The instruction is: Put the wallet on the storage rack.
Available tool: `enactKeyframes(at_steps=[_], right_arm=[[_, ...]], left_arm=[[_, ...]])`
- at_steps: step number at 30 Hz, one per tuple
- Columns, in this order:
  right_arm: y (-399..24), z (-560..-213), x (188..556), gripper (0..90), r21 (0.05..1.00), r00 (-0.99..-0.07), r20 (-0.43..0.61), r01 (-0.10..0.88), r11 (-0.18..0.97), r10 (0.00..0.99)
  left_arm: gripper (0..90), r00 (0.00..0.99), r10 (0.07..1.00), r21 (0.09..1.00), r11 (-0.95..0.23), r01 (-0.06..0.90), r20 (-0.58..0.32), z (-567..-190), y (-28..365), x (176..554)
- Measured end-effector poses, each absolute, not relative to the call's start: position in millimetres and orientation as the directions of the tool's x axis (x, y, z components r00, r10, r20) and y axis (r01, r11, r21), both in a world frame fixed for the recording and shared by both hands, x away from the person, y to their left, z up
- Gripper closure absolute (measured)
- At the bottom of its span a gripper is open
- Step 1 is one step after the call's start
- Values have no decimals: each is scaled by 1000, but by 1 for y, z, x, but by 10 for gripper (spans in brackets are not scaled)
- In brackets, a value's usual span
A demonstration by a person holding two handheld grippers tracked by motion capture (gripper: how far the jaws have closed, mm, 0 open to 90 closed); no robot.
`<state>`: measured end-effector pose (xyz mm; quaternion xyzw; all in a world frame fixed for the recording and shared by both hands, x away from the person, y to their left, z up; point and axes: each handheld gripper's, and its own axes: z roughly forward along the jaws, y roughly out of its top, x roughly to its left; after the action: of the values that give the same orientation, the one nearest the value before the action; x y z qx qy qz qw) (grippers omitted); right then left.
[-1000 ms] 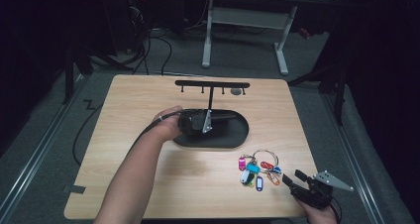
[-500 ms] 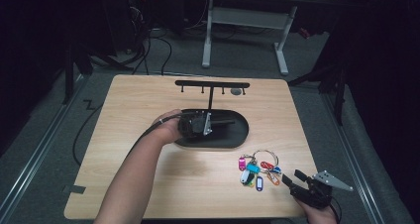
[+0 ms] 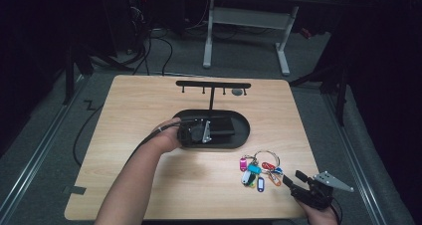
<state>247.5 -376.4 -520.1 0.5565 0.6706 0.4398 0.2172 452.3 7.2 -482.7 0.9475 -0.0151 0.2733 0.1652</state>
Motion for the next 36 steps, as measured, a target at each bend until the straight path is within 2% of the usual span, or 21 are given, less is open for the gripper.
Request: enactKeyframes(at_steps=[7, 14, 21, 28, 36], right_arm=[[-375, -520, 247, 370, 832, -288, 195, 555, -3, 938], [-376, -519, 247, 369, 835, -289, 194, 550, -3, 937], [-374, -518, 247, 369, 837, -291, 188, 548, 3, 938], [-375, -517, 246, 374, 837, -290, 188, 548, 2, 938], [-373, -518, 247, 378, 835, -300, 179, 551, 17, 937]], left_arm=[[642, 848, 126, 357, -931, -78, 515, -471, 15, 451], [639, 853, 204, 460, -887, -47, 481, -460, 22, 437], [631, 852, 237, 493, -870, -28, 466, -458, 33, 419], [611, 848, 347, 590, -806, 50, 401, -467, 53, 398], [537, 864, 362, 624, -778, 74, 349, -488, 70, 362]])
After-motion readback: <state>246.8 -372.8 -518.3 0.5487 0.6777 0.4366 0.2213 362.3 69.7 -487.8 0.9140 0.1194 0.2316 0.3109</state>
